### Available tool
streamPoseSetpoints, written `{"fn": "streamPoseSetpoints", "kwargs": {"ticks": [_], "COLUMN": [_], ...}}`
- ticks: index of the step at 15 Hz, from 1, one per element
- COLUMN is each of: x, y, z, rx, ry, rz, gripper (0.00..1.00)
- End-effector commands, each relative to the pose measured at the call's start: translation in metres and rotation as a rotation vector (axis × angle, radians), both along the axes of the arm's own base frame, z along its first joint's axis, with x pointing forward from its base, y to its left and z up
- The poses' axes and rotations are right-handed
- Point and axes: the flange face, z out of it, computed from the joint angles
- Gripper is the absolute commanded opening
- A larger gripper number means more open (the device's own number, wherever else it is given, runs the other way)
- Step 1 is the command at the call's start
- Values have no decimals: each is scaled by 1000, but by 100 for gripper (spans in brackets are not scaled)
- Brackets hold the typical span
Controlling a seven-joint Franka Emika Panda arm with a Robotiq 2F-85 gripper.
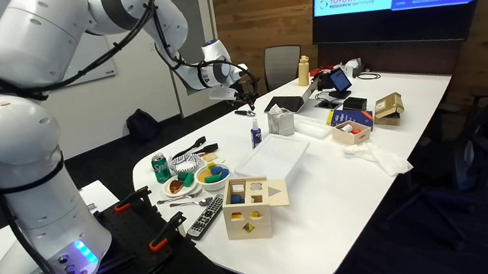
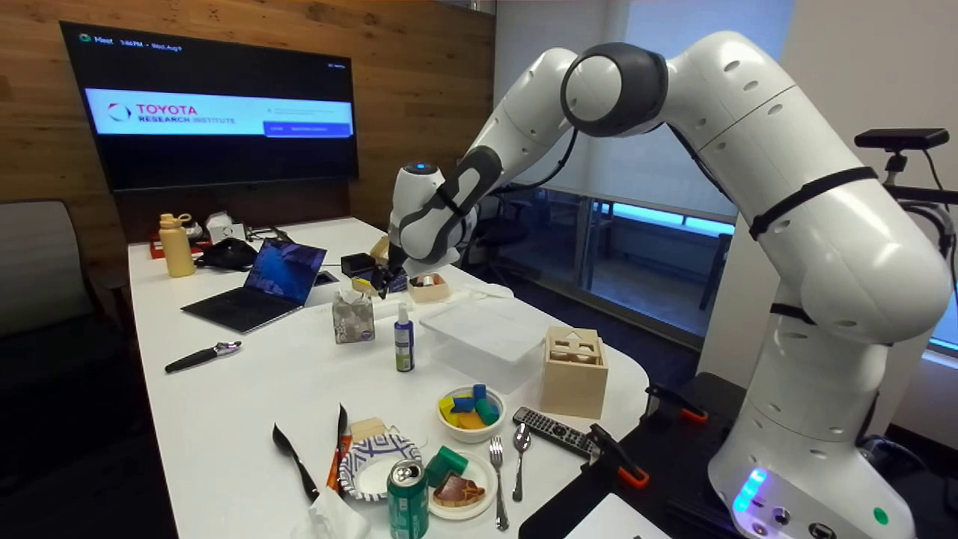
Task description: Move the blue bottle forwards.
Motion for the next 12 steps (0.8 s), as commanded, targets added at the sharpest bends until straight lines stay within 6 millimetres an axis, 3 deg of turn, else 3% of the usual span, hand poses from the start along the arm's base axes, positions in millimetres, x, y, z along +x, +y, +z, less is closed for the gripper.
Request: {"fn": "streamPoseSetpoints", "kwargs": {"ticks": [1,4,12], "x": [21,29,34], "y": [-8,-17,-14], "z": [-5,-18,-53], "rx": [-19,-14,9], "ry": [-19,-1,53], "rz": [-53,-79,-110], "gripper": [100,100,100]}}
